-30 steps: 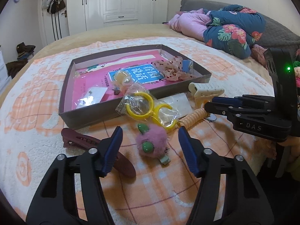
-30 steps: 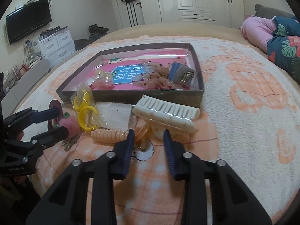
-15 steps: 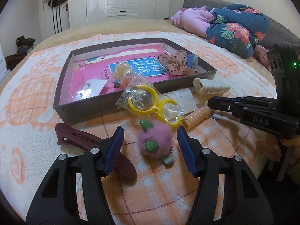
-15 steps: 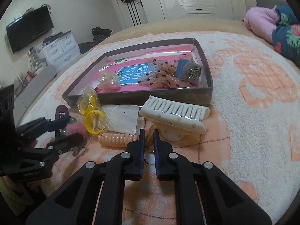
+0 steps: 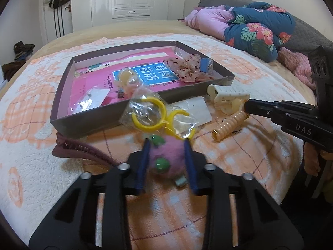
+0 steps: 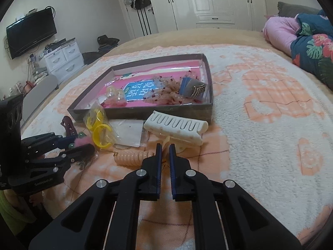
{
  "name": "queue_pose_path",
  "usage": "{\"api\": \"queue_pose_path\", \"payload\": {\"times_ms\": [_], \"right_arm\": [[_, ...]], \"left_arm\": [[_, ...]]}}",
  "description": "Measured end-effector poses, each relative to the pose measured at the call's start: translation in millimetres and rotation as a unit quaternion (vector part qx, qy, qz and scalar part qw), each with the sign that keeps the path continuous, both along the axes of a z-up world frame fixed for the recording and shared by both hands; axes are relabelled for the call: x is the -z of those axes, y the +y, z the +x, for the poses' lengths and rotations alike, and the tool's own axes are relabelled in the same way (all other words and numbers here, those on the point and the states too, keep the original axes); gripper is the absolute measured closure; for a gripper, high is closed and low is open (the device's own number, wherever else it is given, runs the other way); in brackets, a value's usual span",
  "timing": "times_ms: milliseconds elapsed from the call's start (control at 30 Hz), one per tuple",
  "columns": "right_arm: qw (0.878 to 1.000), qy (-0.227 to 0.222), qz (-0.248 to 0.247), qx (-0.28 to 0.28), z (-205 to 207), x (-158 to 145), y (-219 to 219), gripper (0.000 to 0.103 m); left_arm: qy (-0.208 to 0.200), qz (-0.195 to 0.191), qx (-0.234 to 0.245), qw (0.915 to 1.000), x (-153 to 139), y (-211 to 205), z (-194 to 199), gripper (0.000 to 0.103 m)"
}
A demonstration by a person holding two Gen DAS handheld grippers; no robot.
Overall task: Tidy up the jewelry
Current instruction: 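Carry the pom-pom clip and coil tie over the box with both grippers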
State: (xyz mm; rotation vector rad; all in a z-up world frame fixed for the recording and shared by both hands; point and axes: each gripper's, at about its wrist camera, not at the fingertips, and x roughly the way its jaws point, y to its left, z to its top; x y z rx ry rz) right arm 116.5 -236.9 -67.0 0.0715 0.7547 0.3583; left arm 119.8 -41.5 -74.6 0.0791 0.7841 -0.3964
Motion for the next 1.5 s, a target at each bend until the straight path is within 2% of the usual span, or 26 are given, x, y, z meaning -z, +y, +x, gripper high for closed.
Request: {"api": "queue_pose_path", "payload": {"times_ms": [100, 400, 767, 1000, 1500], "right_arm": [[1.000, -0.008, -0.001, -0.001, -3, -3, 0, 0.096], [1.000, -0.028, -0.004, -0.009, -11, -11, 3, 0.096], [0.998, -0.053, 0.017, -0.026, -19, -28, 11, 0.097], [0.997, -0.059, 0.030, -0.026, -13, -37, 14, 0.097], [0.995, -0.089, 0.008, -0.038, 10, -49, 40, 0.097]], "left_arm": [[-0.006, -0.005, -0.003, 1.0000, -3, 3, -2, 0.088], [-0.033, -0.019, -0.003, 0.9993, -19, 8, -14, 0.089], [-0.053, -0.041, -0.036, 0.9971, -35, 30, -13, 0.089], [-0.064, -0.048, -0.055, 0.9953, -41, 43, -11, 0.089], [-0.078, -0.067, -0.107, 0.9889, -52, 77, 0, 0.089]]}}
